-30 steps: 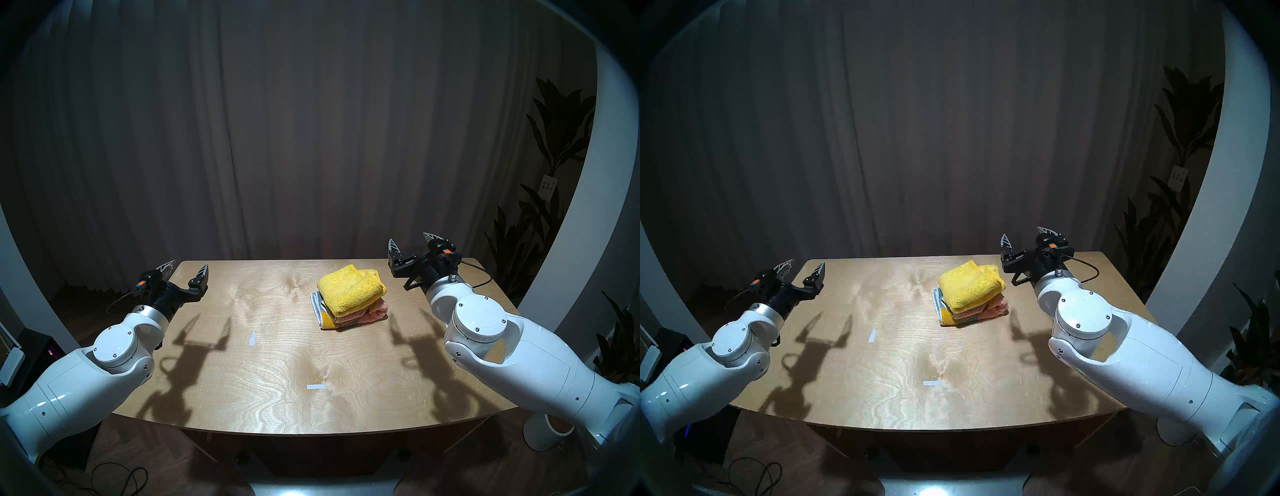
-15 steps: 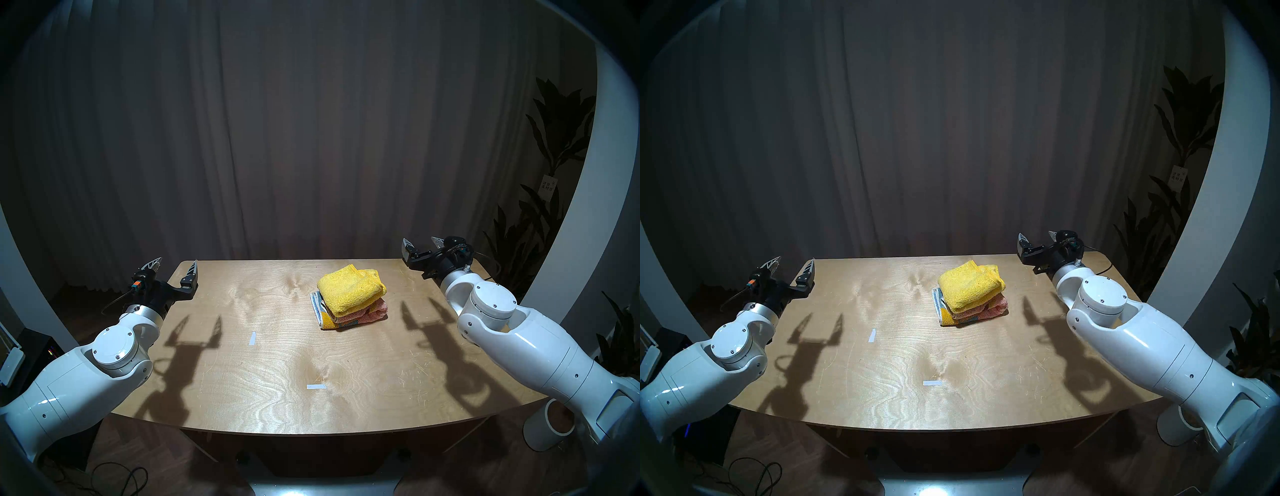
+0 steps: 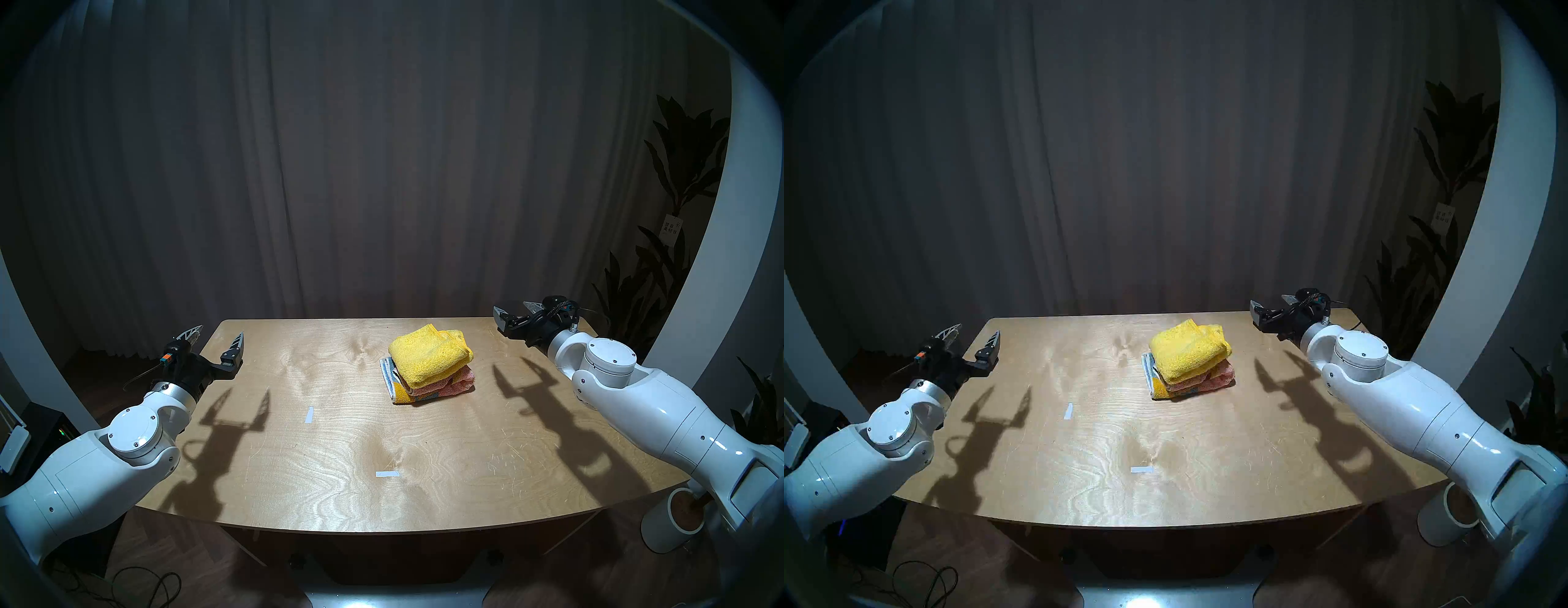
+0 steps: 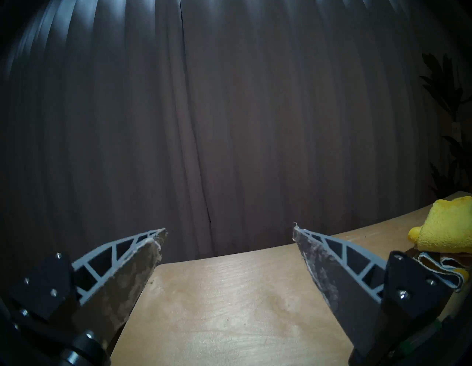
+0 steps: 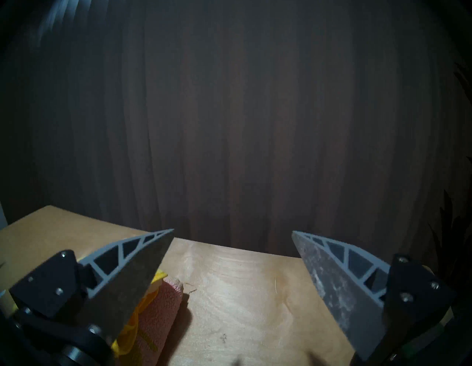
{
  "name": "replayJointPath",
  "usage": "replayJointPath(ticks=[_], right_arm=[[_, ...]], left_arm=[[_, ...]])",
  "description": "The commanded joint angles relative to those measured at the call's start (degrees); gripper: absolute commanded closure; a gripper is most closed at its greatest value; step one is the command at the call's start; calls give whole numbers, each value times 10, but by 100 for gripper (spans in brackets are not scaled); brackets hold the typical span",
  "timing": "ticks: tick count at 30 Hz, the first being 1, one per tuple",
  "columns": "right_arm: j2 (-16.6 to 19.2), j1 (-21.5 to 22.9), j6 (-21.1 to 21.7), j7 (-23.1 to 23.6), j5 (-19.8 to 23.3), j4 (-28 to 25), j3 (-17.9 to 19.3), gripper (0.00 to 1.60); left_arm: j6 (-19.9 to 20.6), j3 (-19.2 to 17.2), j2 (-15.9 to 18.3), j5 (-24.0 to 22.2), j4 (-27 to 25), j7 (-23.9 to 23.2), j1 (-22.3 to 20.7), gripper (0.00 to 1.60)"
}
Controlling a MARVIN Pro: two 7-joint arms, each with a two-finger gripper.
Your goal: Fold each towel twice and stack them on table
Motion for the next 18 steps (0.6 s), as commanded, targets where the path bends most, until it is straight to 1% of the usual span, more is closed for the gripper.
replayJointPath(ticks=[1, 4, 6, 7, 8, 9, 10, 13, 16, 17, 18], right_arm=[[-9, 33, -52, 51, -10, 28, 17, 0], [-10, 24, -76, 65, 2, 41, 26, 0], [-8, 20, -83, 74, 7, 44, 30, 0], [-4, 17, -82, 90, 16, 44, 31, 0], [-3, 13, -93, 94, 15, 44, 32, 0], [-4, 8, -95, 100, 25, 46, 35, 0], [-4, 5, -99, 104, 26, 46, 35, 0], [-7, -5, -108, 107, 31, 44, 34, 0], [-8, -12, -115, 108, 33, 44, 33, 0], [-9, -17, -115, 96, 38, 39, 35, 0], [-11, -20, -114, 97, 48, 39, 38, 0]], left_arm=[[11, -6, 2, -7, 4, -9, -20, 0], [24, -3, -3, -4, 8, -8, -32, 0], [29, -1, -6, -7, 11, -13, -38, 0], [31, -1, -8, -6, 12, -14, -41, 0], [31, 0, -8, -9, 15, -22, -43, 0], [33, 0, -9, -9, 16, -24, -46, 0], [35, 1, -9, -7, 16, -22, -47, 0], [38, 1, -7, -13, 21, -42, -51, 0], [43, 1, -9, -15, 24, -49, -54, 0], [43, 2, -9, -10, 25, -49, -56, 0], [45, 2, -10, -8, 26, -50, -57, 0]])
